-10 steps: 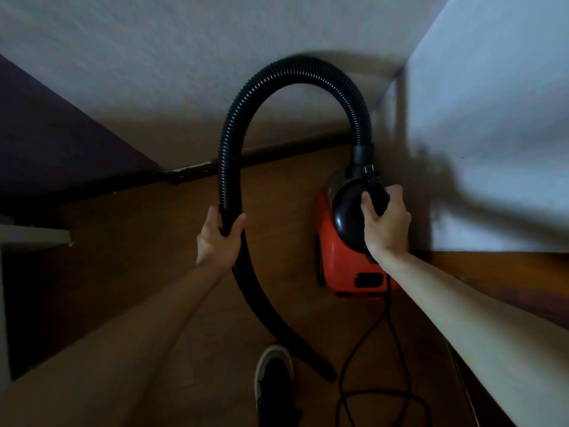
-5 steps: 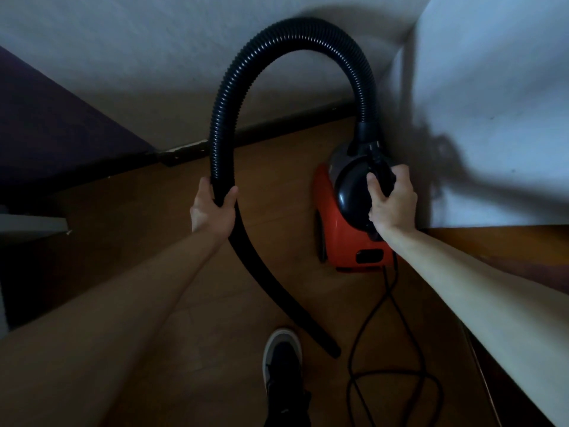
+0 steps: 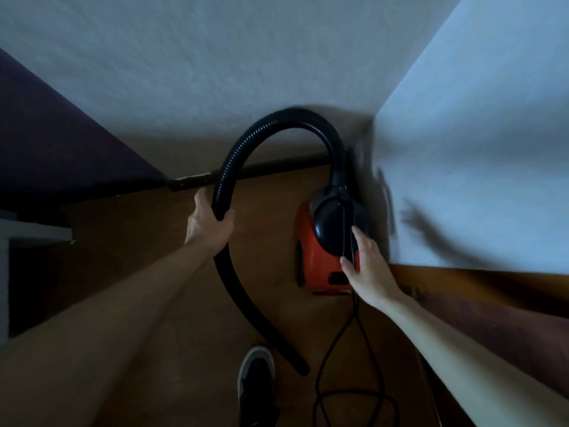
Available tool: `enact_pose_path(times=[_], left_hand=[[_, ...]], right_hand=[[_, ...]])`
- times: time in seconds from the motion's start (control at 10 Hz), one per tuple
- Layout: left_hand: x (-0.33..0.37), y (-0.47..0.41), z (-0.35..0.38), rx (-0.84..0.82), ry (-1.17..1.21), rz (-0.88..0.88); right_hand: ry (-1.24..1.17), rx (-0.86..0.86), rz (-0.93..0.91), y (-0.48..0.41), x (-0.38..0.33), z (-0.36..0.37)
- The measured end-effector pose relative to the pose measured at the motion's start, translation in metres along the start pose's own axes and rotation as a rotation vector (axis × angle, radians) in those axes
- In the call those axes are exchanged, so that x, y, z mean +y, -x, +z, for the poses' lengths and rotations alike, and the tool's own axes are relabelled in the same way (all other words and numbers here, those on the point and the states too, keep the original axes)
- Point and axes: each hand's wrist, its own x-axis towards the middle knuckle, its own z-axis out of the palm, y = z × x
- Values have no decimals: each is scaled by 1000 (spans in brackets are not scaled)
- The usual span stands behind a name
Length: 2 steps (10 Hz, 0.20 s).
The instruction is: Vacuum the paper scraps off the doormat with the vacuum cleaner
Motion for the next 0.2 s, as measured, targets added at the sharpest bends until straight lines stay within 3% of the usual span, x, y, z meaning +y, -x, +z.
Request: enact_pose_path(times=[0.2], left_hand=[[37, 21, -22, -104, -170, 222]], right_hand=[[251, 89, -180, 8, -46, -51]])
